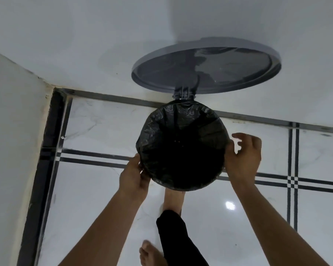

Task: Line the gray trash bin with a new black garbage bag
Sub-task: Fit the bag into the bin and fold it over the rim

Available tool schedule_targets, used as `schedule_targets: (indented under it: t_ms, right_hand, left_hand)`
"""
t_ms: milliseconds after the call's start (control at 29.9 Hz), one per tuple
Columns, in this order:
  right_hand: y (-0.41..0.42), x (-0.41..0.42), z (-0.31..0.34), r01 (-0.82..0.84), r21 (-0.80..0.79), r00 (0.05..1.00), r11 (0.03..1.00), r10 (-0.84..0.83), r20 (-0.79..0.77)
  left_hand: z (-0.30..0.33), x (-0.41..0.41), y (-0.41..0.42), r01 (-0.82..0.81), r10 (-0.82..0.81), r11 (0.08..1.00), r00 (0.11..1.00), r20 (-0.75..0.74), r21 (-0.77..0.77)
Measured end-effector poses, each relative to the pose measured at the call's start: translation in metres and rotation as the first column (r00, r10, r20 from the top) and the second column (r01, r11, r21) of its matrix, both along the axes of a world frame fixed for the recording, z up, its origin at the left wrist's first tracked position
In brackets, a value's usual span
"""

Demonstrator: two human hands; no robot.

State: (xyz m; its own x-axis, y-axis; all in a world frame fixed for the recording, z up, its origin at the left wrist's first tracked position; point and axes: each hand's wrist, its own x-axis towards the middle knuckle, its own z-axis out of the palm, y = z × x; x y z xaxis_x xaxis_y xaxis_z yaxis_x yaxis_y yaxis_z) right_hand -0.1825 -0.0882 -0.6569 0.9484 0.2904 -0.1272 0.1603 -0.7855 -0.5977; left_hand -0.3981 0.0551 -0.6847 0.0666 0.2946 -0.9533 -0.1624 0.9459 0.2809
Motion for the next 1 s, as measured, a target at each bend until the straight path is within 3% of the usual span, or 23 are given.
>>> schedule_targets:
  t_ms: [100, 200, 267, 367, 468, 568, 735, 869, 1002]
  right_hand:
    - [-0.015, 0.011, -0.012, 0.228, -0.056, 0.910, 0.972, -0.233, -0.343]
    - [-0.018, 0.023, -0.018, 0.468, 0.024, 0.674, 0.883, -0.340, -0.656]
    - [-0.020, 0.028, -0.018, 0.567, 0.059, 0.570, 0.822, -0.339, -0.748]
    - [-0.024, 0.027, -0.015, 0.600, -0.003, 0.463, 0.800, -0.349, -0.815]
    - [-0.027, 0.029, -0.016, 0.596, -0.093, 0.338, 0.797, -0.354, -0.872]
    - [-0.029, 0.036, -0.016, 0.633, -0.124, 0.207, 0.764, -0.322, -0.924]
    - [-0.034, 0.038, -0.019, 0.632, -0.161, 0.086, 0.758, -0.275, -0.958]
    - [-0.034, 0.035, -0.018, 0.647, -0.173, 0.052, 0.743, -0.270, -0.962]
    - [-0.035, 0.034, -0.015, 0.631, -0.188, 0.088, 0.753, -0.310, -0.947]
  left_hand:
    - [-0.003, -0.001, 0.001, 0.048, -0.048, 0.999, 0.999, 0.014, 0.021]
    - [-0.004, -0.006, 0.004, 0.162, -0.161, 0.985, 0.987, -0.029, 0.061]
    - [-0.005, -0.007, 0.005, 0.157, -0.154, 0.985, 0.987, -0.052, 0.075]
    - [-0.006, -0.006, 0.006, 0.087, -0.083, 0.994, 0.994, -0.069, 0.063]
    - [-0.005, -0.006, 0.006, 0.138, -0.137, 0.990, 0.987, -0.079, 0.014]
    - [-0.002, -0.006, 0.009, 0.190, -0.193, 0.978, 0.981, -0.020, -0.085]
    - [-0.003, -0.006, 0.004, 0.077, -0.066, 0.989, 0.994, 0.089, -0.127]
    - [-0.005, -0.004, 0.003, 0.059, -0.048, 0.992, 0.994, 0.099, -0.109]
    - [-0.004, -0.002, 0.005, 0.092, -0.083, 0.990, 0.992, 0.091, -0.108]
